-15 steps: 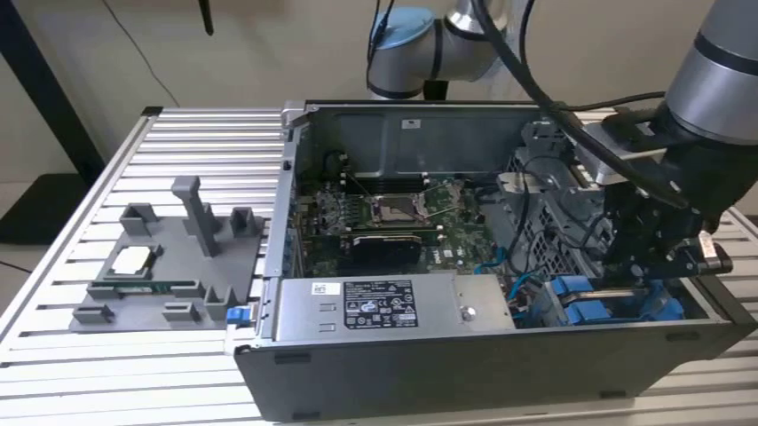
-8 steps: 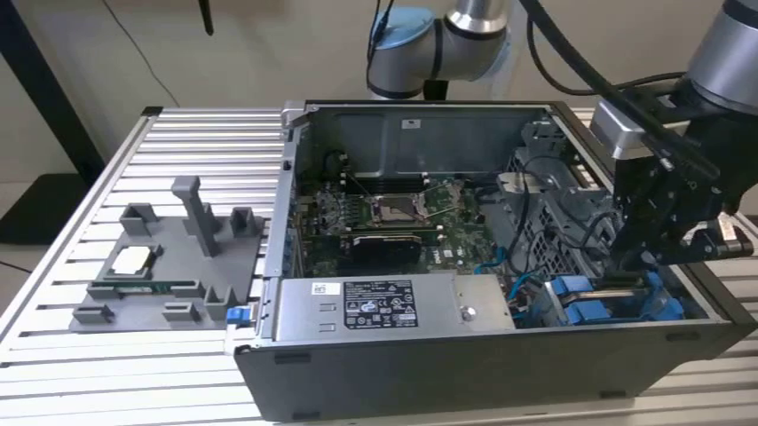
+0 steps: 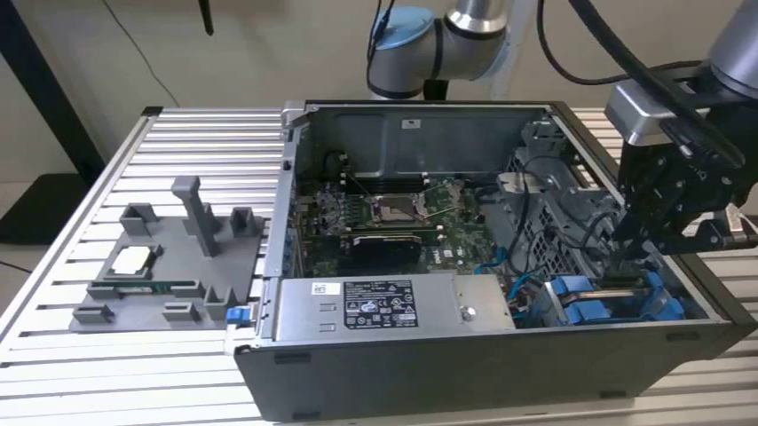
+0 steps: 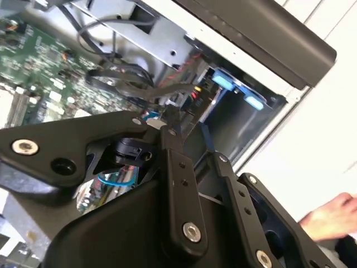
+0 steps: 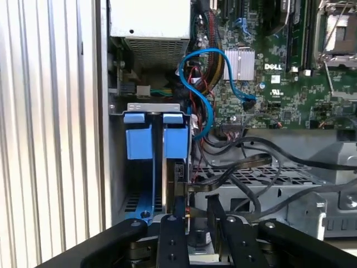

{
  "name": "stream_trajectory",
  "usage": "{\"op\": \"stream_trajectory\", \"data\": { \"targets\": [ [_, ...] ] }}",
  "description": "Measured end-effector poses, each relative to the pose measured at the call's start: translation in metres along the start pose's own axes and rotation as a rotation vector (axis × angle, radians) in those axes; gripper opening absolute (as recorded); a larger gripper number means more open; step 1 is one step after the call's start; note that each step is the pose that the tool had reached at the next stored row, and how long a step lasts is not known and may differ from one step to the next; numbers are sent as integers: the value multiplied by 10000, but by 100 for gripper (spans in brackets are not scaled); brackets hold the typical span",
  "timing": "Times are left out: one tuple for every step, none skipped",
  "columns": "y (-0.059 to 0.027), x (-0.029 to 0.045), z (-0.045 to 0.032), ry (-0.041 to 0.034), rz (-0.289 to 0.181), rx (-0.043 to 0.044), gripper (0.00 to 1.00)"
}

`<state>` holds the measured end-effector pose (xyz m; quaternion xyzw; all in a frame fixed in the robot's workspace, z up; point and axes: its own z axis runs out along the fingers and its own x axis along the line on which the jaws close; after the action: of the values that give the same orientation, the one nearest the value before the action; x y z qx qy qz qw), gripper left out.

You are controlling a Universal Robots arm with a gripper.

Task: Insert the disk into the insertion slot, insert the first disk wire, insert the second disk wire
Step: 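Insert the second disk wire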

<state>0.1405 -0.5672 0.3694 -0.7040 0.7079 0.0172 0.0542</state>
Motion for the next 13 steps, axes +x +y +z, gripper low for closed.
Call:
{"op": "stream_trajectory", "data": {
  "targets": [
    [-1,0,0,-184,9,0,31],
    [-2,0,-2,-362,18,-1,31],
    [-2,0,-4,-512,25,-2,31],
    [-3,-1,-17,-590,30,-2,31],
    [-4,-3,-42,-601,36,-10,31],
    [-6,-7,-80,-602,41,-19,31],
    [-8,-11,-124,-604,46,-24,31],
    [-10,-15,-165,-603,50,-26,31],
    [-12,-19,-201,-603,54,-27,31],
    [-14,-21,-226,-604,60,-27,31],
    [-14,-21,-228,-605,69,-26,31],
    [-14,-21,-228,-605,70,-26,31],
    [-15,-21,-228,-605,71,-26,31]
  ]
}}
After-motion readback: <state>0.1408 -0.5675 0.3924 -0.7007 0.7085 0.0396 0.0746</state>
